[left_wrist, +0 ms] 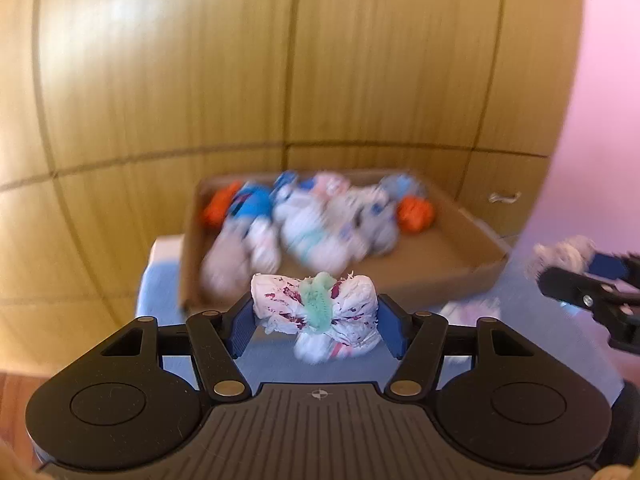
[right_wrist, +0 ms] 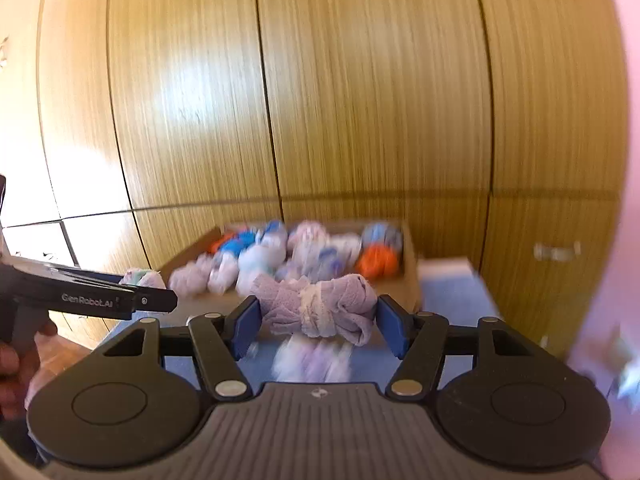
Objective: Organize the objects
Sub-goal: 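Carry both bundles into the box and open both grippers, then move both grippers back to the remaining socks on the towel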
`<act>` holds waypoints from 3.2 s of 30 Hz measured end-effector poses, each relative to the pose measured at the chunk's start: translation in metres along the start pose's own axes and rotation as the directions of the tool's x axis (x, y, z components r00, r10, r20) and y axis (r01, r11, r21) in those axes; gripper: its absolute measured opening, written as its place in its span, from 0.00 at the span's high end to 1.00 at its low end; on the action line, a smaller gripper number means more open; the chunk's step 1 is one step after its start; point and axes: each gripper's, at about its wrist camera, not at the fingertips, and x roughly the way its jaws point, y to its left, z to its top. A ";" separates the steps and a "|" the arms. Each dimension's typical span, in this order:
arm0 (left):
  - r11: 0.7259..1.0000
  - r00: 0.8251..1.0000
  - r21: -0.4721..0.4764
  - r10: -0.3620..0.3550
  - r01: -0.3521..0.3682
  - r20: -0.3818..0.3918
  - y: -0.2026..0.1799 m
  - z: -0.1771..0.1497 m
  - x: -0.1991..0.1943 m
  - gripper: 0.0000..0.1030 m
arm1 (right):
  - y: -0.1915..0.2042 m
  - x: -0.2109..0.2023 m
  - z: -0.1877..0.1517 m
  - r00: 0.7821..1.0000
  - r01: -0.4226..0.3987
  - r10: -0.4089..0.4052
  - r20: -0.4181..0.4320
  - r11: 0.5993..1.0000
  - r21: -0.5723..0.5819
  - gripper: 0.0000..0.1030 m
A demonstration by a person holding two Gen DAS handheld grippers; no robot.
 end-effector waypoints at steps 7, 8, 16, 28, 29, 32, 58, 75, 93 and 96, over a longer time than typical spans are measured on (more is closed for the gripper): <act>0.995 0.996 0.050 -0.082 0.083 -0.018 -0.038 0.058 0.025 0.34 | -0.038 0.023 0.057 0.994 -0.092 0.098 0.037 0.987 -0.133 0.42; 0.994 0.995 0.061 -0.093 0.095 -0.032 -0.044 0.063 0.033 0.34 | -0.041 0.031 0.063 0.993 -0.111 0.116 0.021 0.980 -0.167 0.41; 0.982 0.967 0.051 -0.171 0.183 -0.190 -0.066 0.066 0.112 0.34 | -0.060 0.105 0.064 0.968 -0.227 0.182 -0.171 0.928 -0.295 0.42; 0.965 0.935 0.139 -0.171 0.223 -0.311 -0.070 0.042 0.158 0.34 | -0.067 0.167 0.055 0.883 -0.391 0.243 -0.400 0.854 -0.344 0.42; 0.965 0.934 0.138 -0.171 0.223 -0.313 -0.070 0.042 0.160 0.34 | -0.065 0.173 0.054 0.872 -0.404 0.241 -0.426 0.846 -0.347 0.42; 0.966 0.939 0.154 -0.154 0.209 -0.309 -0.070 0.043 0.166 0.34 | -0.063 0.186 0.054 0.843 -0.427 0.229 -0.487 0.835 -0.346 0.42; 0.959 0.938 0.171 -0.167 0.226 -0.303 -0.074 0.044 0.171 0.26 | -0.049 0.214 0.052 0.757 -0.529 0.072 -0.649 0.651 -0.545 0.41; 0.959 0.933 0.161 -0.173 0.232 -0.315 -0.068 0.044 0.152 0.17 | -0.041 0.205 0.058 0.766 -0.515 0.045 -0.642 0.640 -0.570 0.35; 0.965 0.953 0.162 -0.160 0.206 -0.257 -0.060 0.045 0.086 0.07 | -0.031 0.164 0.072 0.795 -0.490 0.082 -0.601 0.671 -0.556 0.24; 0.969 0.955 0.149 -0.156 0.197 -0.251 -0.059 0.045 0.082 0.06 | -0.029 0.155 0.076 0.805 -0.482 0.101 -0.585 0.686 -0.545 0.24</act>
